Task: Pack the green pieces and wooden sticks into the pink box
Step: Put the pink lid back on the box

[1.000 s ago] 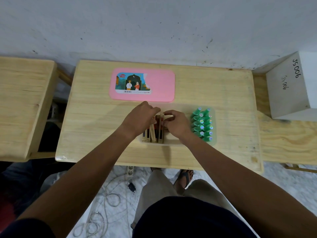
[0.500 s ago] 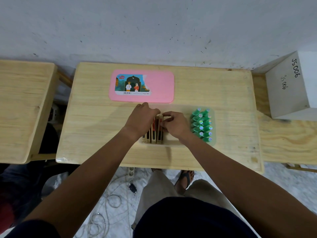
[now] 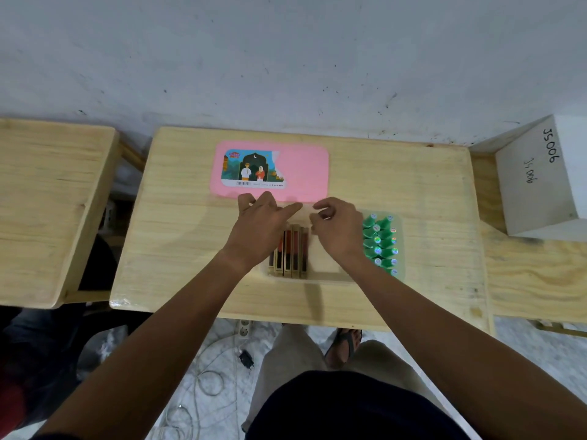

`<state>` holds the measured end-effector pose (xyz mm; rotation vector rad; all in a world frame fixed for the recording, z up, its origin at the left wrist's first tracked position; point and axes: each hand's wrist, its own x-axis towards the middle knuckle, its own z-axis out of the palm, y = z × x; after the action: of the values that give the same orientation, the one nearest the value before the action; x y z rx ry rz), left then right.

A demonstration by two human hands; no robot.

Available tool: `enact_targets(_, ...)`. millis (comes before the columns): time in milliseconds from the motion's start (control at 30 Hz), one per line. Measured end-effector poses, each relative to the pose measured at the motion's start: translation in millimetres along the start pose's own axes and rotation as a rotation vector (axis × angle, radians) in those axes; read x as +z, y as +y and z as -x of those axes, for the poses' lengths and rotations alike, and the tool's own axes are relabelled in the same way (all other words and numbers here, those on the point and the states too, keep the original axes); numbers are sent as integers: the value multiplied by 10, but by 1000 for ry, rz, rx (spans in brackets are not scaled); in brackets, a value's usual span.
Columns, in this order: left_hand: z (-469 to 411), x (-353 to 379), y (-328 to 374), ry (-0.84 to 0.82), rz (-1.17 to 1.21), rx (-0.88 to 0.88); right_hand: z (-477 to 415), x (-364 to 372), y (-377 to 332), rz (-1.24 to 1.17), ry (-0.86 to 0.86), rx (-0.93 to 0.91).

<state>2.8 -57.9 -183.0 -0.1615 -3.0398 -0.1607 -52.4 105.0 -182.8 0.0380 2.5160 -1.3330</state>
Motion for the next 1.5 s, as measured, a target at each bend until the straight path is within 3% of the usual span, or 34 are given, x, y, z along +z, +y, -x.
enact_targets(133, -168, -49, -190, 176, 164, -200, -319, -70, -175, -18, 125, -35)
enact_targets(233, -379, -42, -432, 187, 273, -424, -636, -64, -235, 81, 37, 26)
enact_targets(367, -596, -51, -734, -112, 194, -832, -933, -13, -219, 325, -159, 215)
enact_targets(467, -668, 23, -882, -309, 214, -988, -1034, 55, -203, 358, -148, 302)
enact_targets(933, -839, 283, -1059, -276, 333, -1068, -1218, 129, -181, 242, -40, 446)
enact_targets(1200, -890, 301, -1219, -266, 439, -1184, -1270, -3, -82, -118, 15, 506)
enact_targets(1333, -886, 153, -1182, -189, 513, -1193, -1225, -228, -118, -268, 79, 448)
enact_targets(1500, -678, -91, -871, 52, 641, -1176, -910, -615, -99, -337, 74, 352)
